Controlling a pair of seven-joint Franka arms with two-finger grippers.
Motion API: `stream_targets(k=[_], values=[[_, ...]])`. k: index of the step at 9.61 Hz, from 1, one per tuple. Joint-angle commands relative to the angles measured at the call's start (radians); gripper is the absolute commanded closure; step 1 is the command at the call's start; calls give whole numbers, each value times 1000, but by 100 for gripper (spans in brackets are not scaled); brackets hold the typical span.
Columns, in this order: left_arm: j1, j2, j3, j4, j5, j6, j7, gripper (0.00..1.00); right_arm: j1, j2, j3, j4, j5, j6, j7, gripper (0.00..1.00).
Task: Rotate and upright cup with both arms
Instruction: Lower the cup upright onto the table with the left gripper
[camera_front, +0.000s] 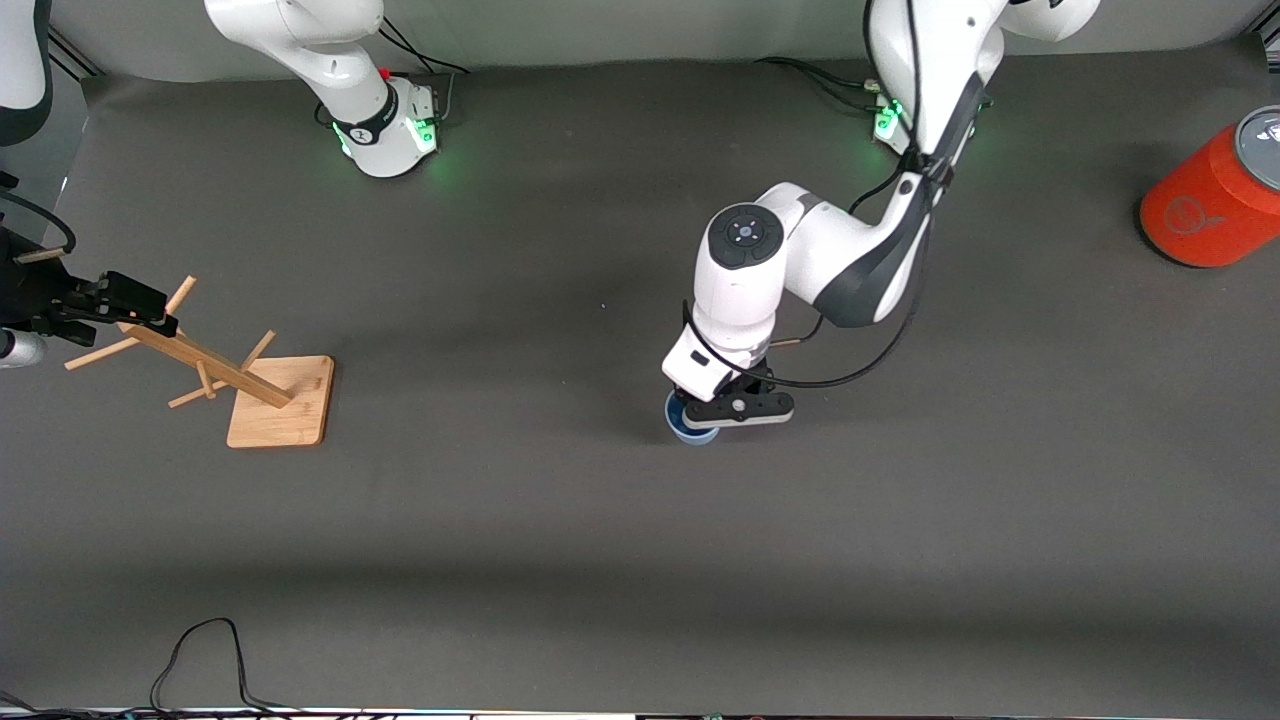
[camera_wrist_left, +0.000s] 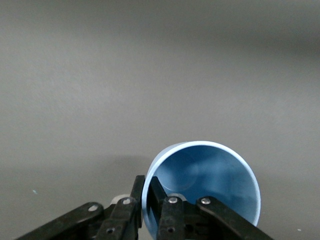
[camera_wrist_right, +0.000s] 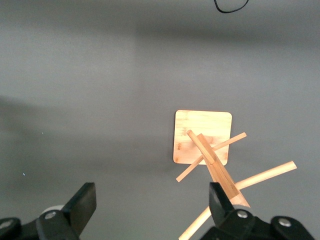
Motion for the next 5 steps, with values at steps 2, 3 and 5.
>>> stream_targets(k=[2,3,5], values=[[-92,15,7,-76,22,42,-109,100,6,-8,-2,0,-12,-2,19,0],[-111,33,5,-75,24,45,-145,100,6,-8,-2,0,-12,-2,19,0],[-134,67,4,-75,21,83,-154,100,6,-5,-3,0,-12,-2,17,0]])
